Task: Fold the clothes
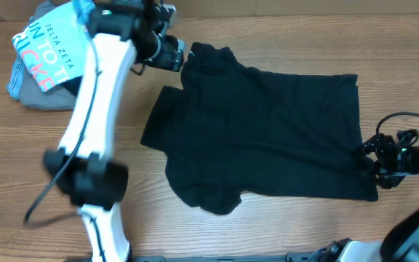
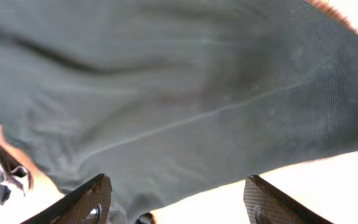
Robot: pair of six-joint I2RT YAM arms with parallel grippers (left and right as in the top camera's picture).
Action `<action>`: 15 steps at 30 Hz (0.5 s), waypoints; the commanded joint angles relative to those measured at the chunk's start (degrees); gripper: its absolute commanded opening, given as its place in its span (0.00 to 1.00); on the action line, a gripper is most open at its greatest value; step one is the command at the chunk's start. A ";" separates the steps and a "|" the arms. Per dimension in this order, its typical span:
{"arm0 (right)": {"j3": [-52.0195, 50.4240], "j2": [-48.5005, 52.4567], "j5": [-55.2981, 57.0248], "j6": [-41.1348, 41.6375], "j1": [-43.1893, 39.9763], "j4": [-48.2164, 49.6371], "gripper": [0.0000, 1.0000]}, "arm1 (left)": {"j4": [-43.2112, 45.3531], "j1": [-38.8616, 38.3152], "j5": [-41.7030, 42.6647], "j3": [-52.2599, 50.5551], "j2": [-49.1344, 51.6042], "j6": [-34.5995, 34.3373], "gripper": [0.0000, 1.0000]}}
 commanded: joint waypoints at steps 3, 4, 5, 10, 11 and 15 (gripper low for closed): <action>0.94 -11.50 -2.23 -1.01 0.11 -0.74 0.78 | -7.74 0.24 -3.91 0.35 -10.88 -0.55 0.81; 0.94 -12.76 -2.23 -1.01 0.11 -0.83 0.79 | -9.60 0.24 -4.39 0.35 -11.43 -1.03 0.81; 0.94 -13.86 -2.23 -0.87 0.11 -0.92 0.80 | -11.50 0.28 -4.72 0.35 -11.69 -2.12 0.81; 0.92 -14.93 -2.21 -0.59 0.11 -1.16 0.81 | -18.99 0.20 -4.72 -2.58 -11.39 -8.90 0.77; 0.92 -14.93 -2.21 -0.59 0.11 -1.14 0.81 | -18.99 -0.11 -3.32 -4.68 -11.58 -9.07 0.75; 0.92 -14.93 -2.16 -0.59 0.11 -1.11 0.81 | -18.25 -1.55 -0.85 -15.04 -11.63 -10.40 0.75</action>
